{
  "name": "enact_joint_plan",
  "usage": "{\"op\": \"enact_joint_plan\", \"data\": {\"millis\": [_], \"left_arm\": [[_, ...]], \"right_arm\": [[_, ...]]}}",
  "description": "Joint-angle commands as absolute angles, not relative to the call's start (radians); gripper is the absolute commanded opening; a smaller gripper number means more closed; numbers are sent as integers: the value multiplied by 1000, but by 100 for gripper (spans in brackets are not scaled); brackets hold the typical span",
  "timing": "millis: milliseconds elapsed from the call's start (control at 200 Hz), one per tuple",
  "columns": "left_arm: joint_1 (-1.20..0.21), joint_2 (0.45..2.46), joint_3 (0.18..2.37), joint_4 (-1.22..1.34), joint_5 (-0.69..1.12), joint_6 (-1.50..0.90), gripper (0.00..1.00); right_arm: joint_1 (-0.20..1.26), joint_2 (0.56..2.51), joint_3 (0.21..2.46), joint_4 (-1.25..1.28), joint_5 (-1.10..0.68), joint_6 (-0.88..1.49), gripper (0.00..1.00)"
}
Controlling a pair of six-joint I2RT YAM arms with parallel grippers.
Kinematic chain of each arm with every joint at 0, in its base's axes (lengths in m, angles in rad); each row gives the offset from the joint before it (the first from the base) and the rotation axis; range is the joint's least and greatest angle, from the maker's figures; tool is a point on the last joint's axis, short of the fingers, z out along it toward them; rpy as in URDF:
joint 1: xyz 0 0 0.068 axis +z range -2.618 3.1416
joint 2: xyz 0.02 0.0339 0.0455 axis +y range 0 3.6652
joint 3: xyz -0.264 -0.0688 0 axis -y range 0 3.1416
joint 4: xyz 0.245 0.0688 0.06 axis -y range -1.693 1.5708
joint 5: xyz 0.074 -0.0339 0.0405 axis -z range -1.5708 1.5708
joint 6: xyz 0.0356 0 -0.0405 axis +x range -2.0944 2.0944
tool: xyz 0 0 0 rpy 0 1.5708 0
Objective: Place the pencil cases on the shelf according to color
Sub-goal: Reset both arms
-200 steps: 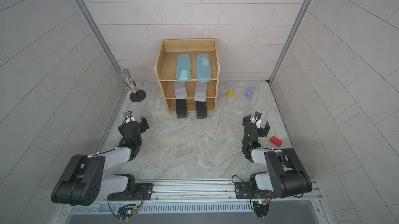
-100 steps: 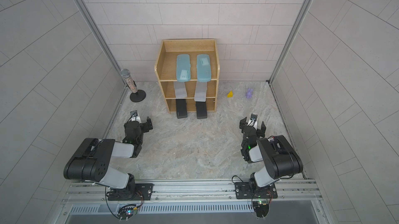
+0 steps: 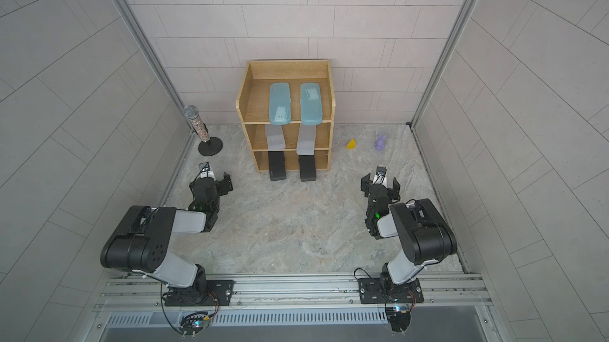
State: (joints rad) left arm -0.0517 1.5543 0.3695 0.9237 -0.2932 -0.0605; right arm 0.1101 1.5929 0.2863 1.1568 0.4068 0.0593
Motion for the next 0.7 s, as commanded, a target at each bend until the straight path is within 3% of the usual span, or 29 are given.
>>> {"op": "enact_joint_plan", "data": {"millis": [0, 695], "left_arm": [[-45, 1536, 341, 945, -321, -78, 100], [-50, 1557, 373, 917, -330, -69, 100]], "right_arm": [[106, 1594, 286, 1155, 413, 52, 100], [107, 1588, 294, 1132, 411, 54, 100]]}}
